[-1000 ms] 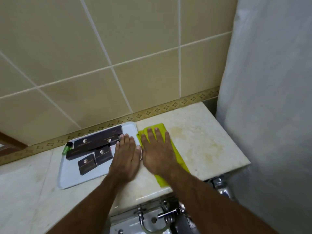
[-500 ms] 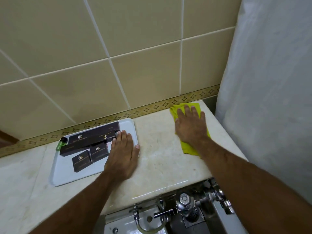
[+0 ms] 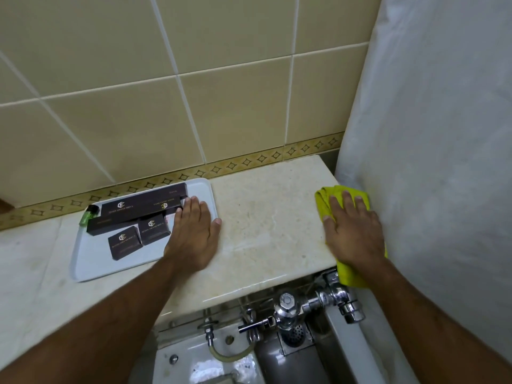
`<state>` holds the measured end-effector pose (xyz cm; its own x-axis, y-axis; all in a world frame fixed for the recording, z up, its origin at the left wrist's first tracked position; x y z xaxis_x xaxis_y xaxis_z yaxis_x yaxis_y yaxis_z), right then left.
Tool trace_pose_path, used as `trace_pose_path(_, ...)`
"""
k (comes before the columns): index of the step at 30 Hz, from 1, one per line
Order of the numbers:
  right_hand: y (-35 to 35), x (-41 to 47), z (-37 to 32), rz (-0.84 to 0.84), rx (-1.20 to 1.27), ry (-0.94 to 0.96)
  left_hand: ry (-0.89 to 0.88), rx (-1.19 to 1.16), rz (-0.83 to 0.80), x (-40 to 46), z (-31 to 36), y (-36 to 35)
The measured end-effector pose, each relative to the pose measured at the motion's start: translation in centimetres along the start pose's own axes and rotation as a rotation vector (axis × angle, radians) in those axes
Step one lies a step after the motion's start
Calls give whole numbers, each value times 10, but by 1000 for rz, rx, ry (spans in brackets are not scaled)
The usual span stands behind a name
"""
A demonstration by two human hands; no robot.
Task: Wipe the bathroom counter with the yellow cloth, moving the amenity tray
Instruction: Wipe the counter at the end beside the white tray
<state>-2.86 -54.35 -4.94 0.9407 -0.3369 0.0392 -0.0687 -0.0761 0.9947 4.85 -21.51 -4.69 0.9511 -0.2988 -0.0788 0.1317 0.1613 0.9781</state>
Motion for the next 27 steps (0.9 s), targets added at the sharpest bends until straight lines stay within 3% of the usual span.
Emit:
trace_pose_path(9,2,-57,-69,4,28,21,-5,-62,-24,-4,1,5)
trace_pose_path(14,-5,-93,-135,-32,46,69,-58,-208,199,-37,-17,50)
trace_pose_path(17,-9,-116,-184,-40,61,128,71,-198,324,-90,-74,84)
trace_pose_path(20,-11,-140,-240,-63,100,177,356,-105,399,-169,-173,109)
trace_pose_path(24,-15,-173,-299,-72,156,165,691,-69,239,-272,-283,105)
trace_pose_path(27,-20,-199,-358,-91,160,266,786,-52,110,-308,-311,78)
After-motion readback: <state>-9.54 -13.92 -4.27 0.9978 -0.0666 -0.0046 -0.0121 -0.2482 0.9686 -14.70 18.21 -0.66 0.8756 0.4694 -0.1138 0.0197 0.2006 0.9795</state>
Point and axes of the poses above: each hand's wrist, its own x-axis towards the middle knuckle, its own y-axis out of the back of the hand, z = x × y, the point moved 6 cm from there along x, towards the middle knuckle
